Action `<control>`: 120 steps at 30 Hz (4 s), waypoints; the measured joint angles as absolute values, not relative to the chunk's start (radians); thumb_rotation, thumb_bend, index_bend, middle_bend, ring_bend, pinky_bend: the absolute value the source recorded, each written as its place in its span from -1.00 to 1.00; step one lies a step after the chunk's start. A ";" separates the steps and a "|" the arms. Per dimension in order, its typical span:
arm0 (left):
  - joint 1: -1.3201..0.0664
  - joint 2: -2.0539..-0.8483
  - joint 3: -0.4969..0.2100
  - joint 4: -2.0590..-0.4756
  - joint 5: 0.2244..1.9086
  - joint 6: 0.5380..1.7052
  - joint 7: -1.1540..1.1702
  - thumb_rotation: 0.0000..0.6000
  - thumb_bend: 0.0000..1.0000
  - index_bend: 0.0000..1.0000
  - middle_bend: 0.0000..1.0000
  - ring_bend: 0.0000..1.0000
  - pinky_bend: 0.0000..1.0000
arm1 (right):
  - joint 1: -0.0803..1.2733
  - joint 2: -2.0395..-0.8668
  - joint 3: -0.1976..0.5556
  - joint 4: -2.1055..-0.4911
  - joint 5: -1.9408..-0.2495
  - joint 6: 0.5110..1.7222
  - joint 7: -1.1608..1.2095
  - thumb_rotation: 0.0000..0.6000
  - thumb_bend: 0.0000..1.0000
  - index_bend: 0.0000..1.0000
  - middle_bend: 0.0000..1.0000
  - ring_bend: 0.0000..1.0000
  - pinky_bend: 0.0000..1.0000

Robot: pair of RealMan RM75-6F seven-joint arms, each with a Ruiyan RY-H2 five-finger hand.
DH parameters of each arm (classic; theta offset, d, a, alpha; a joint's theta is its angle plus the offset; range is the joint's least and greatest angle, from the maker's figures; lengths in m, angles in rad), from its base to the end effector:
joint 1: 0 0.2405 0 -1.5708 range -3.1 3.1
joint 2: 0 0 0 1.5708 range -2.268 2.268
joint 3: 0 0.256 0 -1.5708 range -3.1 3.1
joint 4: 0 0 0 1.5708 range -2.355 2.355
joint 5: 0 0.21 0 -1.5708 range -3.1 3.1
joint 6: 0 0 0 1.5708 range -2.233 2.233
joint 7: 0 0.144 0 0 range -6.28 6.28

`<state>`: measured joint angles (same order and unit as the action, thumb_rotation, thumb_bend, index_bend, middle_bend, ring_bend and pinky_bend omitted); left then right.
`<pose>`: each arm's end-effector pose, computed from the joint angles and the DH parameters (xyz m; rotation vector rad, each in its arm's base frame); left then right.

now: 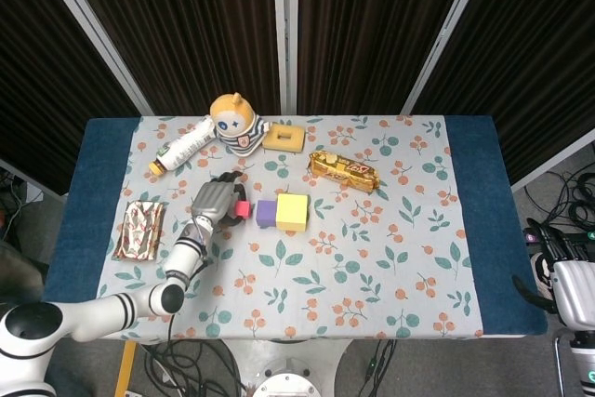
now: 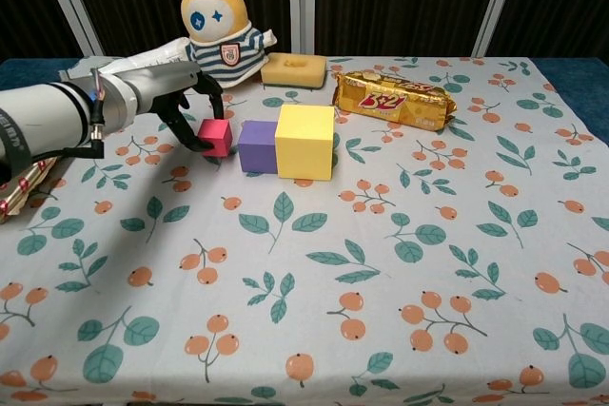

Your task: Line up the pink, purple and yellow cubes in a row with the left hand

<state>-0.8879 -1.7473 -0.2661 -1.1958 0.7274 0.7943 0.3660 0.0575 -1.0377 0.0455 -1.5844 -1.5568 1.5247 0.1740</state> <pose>-0.1438 0.3900 -0.0674 -1.7169 -1.2598 -0.8011 -0.3170 -0.1720 0.1894 1.3744 -0.9206 0.9883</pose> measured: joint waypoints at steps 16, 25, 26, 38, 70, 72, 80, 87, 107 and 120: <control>-0.921 -1.773 -0.263 -1.178 0.637 0.796 0.414 1.00 -0.29 0.08 -0.58 -0.76 -0.57 | 0.053 -1.039 0.046 -1.573 -1.552 1.525 0.186 1.00 -0.67 -0.93 -0.59 -0.75 -0.53; -0.932 -1.782 -0.260 -1.168 0.620 0.792 0.424 1.00 -0.29 -0.02 -0.59 -0.76 -0.57 | 0.051 -1.041 0.046 -1.570 -1.551 1.524 0.189 1.00 -0.67 -0.93 -0.59 -0.75 -0.53; -0.932 -1.782 -0.258 -1.167 0.620 0.792 0.424 1.00 -0.29 -0.03 -0.59 -0.76 -0.57 | 0.051 -1.041 0.046 -1.570 -1.552 1.525 0.190 1.00 -0.67 -0.93 -0.59 -0.75 -0.53; -0.931 -1.767 -0.247 -1.195 0.621 0.794 0.429 1.00 -0.30 -0.22 -0.63 -0.76 -0.57 | 0.051 -1.042 0.049 -1.568 -1.553 1.527 0.192 1.00 -0.65 -0.93 -0.59 -0.75 -0.53; -0.943 -1.834 -0.234 -1.029 0.744 0.844 0.454 1.00 -0.53 -0.48 -0.73 -0.79 -0.59 | 0.049 -1.037 0.049 -1.579 -1.552 1.526 0.178 1.00 -0.65 -0.93 -0.59 -0.75 -0.53; -0.944 -1.838 -0.239 -1.027 0.745 0.838 0.451 1.00 -0.53 -0.48 -0.73 -0.79 -0.59 | 0.049 -1.037 0.049 -1.580 -1.551 1.525 0.177 1.00 -0.65 -0.93 -0.59 -0.75 -0.52; -0.946 -1.847 -0.258 -1.031 0.728 0.820 0.457 1.00 -0.53 -0.48 -0.73 -0.79 -0.59 | 0.047 -1.035 0.049 -1.578 -1.549 1.526 0.179 1.00 -0.65 -0.93 -0.59 -0.75 -0.52; -0.944 -1.849 -0.266 -1.041 0.730 0.823 0.459 1.00 -0.53 -0.48 -0.73 -0.79 -0.59 | 0.048 -1.036 0.050 -1.578 -1.548 1.523 0.181 1.00 -0.65 -0.93 -0.59 -0.75 -0.52; -0.909 -1.779 -0.272 -1.137 0.692 0.866 0.498 1.00 -0.55 -0.49 -0.73 -0.79 -0.59 | 0.047 -1.036 0.051 -1.572 -1.551 1.526 0.194 1.00 -0.65 -0.93 -0.59 -0.75 -0.52; -0.680 -1.540 -0.247 -1.369 0.889 1.083 0.248 1.00 -0.57 -0.49 -0.73 -0.79 -0.59 | 0.066 -1.043 0.047 -1.546 -1.558 1.492 0.235 1.00 -0.65 -0.95 -0.70 -0.91 -0.60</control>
